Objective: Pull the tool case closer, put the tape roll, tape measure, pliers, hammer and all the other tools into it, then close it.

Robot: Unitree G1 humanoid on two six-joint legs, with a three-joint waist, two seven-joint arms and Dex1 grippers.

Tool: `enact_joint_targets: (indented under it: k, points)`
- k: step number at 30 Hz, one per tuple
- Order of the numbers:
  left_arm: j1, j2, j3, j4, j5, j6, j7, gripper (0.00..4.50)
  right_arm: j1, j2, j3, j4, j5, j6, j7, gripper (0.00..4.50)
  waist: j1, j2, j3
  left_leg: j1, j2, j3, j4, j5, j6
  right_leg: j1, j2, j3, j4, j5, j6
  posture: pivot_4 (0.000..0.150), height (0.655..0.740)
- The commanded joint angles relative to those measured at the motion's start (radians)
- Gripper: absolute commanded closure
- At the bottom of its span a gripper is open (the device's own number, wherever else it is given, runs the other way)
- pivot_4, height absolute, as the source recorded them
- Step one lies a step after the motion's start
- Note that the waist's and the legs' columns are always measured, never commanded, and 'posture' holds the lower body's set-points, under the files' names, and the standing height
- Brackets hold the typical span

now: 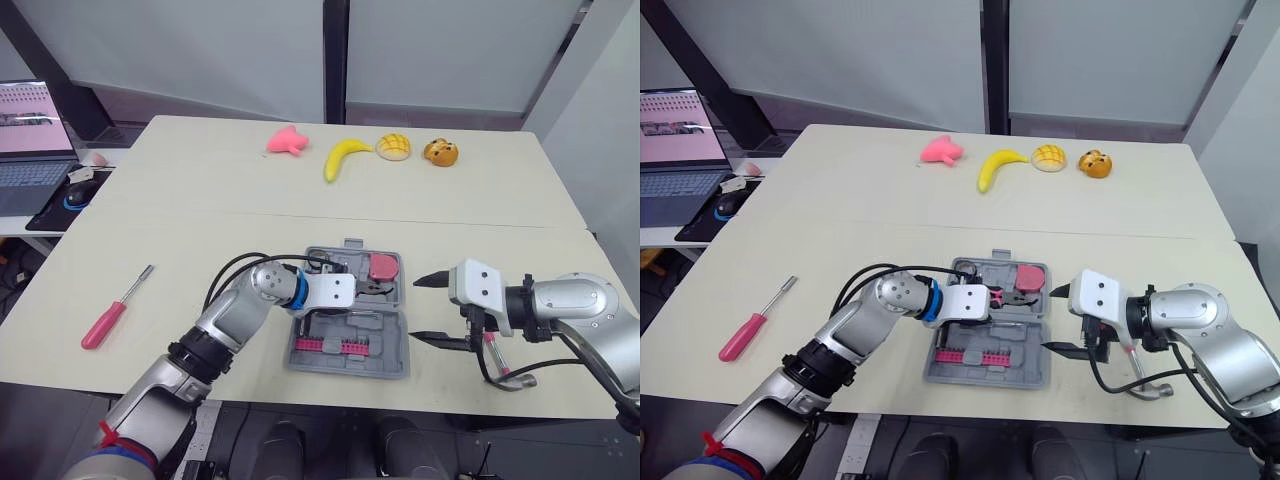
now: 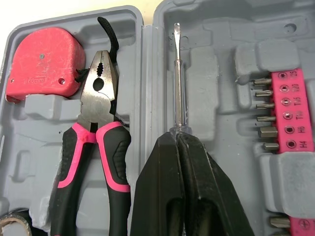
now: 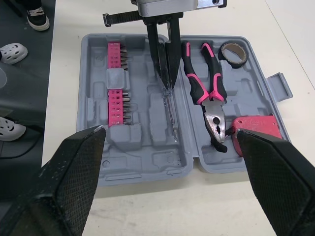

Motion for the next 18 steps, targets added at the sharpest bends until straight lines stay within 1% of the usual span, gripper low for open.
enact_joint_targets:
  k: [1,7,18]
  points:
    - [-0.017,-0.016,0.000,0.012,0.005,-0.022,0.010,4.45,-0.001,-0.010,-0.023,-0.021,0.008,-0.003,-0.003,0.00,0.000,0.000,0.000,0.000,0.000,0.000,0.000,0.000,0.000,0.000,0.000,0.000,0.000,0.000,0.000,0.150,0.7400]
    - [-0.003,-0.022,-0.014,0.050,0.016,-0.043,0.012,4.45,-0.003,-0.012,-0.024,-0.017,0.008,-0.004,-0.001,0.00,0.000,0.000,0.000,0.000,0.000,0.000,0.000,0.000,0.000,0.000,0.000,0.000,0.000,0.000,0.000,0.150,0.7400]
    - [0.007,0.001,-0.010,0.036,0.017,-0.053,-0.006,4.45,-0.007,-0.010,-0.021,-0.012,0.005,-0.008,0.001,0.00,0.000,0.000,0.000,0.001,0.000,0.000,0.000,0.000,0.000,0.000,0.000,0.000,0.000,0.000,0.000,0.150,0.7400]
